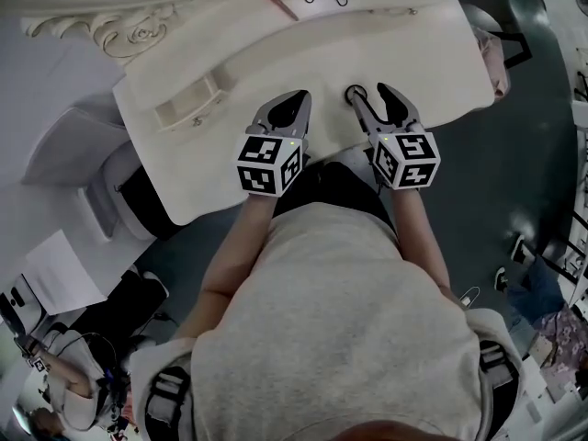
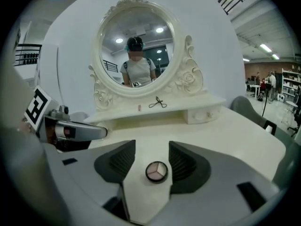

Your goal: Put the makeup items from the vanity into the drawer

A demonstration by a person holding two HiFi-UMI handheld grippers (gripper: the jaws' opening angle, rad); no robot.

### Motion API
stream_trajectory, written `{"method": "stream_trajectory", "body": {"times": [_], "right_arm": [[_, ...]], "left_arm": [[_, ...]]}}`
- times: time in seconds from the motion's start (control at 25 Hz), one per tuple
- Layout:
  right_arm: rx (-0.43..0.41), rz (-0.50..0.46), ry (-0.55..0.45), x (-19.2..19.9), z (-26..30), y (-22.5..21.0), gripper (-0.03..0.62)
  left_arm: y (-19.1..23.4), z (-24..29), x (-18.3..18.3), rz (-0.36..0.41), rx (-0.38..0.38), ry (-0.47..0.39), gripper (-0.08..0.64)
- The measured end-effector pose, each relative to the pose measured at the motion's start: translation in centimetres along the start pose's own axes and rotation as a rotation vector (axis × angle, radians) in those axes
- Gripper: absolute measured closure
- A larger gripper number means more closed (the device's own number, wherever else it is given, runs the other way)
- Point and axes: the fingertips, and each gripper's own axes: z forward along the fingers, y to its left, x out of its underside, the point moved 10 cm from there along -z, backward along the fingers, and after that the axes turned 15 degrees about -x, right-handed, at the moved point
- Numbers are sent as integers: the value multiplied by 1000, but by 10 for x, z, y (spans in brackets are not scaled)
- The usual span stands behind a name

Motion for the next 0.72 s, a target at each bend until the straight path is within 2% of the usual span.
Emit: {"method": "stream_trajectory", "body": {"times": [0.16,0.4,0.72], "right_arm": [[3,7,95,17,9,-5,373],[-12,42,189,41,27,-13,365],[0,1,267,50,39,-19,364]], "left_arm": [[0,10,6,4,12,36,551],[-1,22,16,-1,15,81,551],[-9,28,31,-11,14,127,551]]}}
